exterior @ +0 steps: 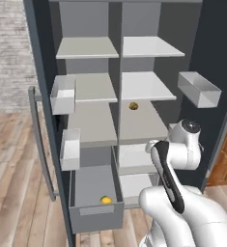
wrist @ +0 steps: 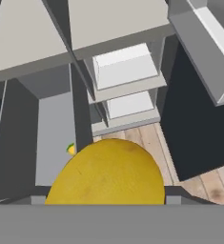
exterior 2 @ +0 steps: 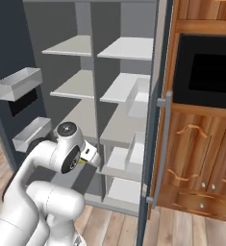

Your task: Take the lemons from the fridge shelf and place them in the freezer drawer to begin freezing them.

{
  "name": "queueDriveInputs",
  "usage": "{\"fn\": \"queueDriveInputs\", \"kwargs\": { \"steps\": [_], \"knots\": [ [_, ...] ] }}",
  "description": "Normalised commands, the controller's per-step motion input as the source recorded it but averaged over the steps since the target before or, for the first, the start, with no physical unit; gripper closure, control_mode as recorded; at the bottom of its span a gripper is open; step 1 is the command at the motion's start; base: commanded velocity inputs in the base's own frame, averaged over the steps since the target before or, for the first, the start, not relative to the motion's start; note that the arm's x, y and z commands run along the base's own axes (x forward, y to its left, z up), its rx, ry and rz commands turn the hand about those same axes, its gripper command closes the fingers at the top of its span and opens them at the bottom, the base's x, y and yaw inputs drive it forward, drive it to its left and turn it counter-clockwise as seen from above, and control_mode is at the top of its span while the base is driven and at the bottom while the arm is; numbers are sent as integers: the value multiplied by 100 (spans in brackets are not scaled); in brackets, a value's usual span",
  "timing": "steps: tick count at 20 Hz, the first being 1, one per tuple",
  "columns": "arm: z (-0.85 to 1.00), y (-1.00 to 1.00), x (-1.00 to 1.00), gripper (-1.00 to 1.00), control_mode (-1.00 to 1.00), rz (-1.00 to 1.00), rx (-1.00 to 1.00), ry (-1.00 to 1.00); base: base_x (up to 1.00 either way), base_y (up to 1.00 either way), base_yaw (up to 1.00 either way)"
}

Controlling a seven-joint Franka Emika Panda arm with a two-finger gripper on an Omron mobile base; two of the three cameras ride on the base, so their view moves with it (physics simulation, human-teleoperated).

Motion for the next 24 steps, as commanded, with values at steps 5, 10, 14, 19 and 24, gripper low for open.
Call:
{"fn": "queueDriveInputs", "kwargs": {
  "steps": [5, 10, 14, 19, 24],
  "knots": [
    [-12, 5, -1, 100, -100, 4, 0, 1, -26, 31, 13],
    [-82, 14, 64, 100, -100, 32, -4, 16, 0, 0, 0],
    [-74, 47, 100, 100, -100, 32, -5, 19, 0, 0, 0],
    [-88, 54, 67, 100, -100, 32, -6, 4, 0, 0, 0],
    [-69, 57, 33, 100, -100, 23, -10, 0, 0, 0, 0]
  ]
}}
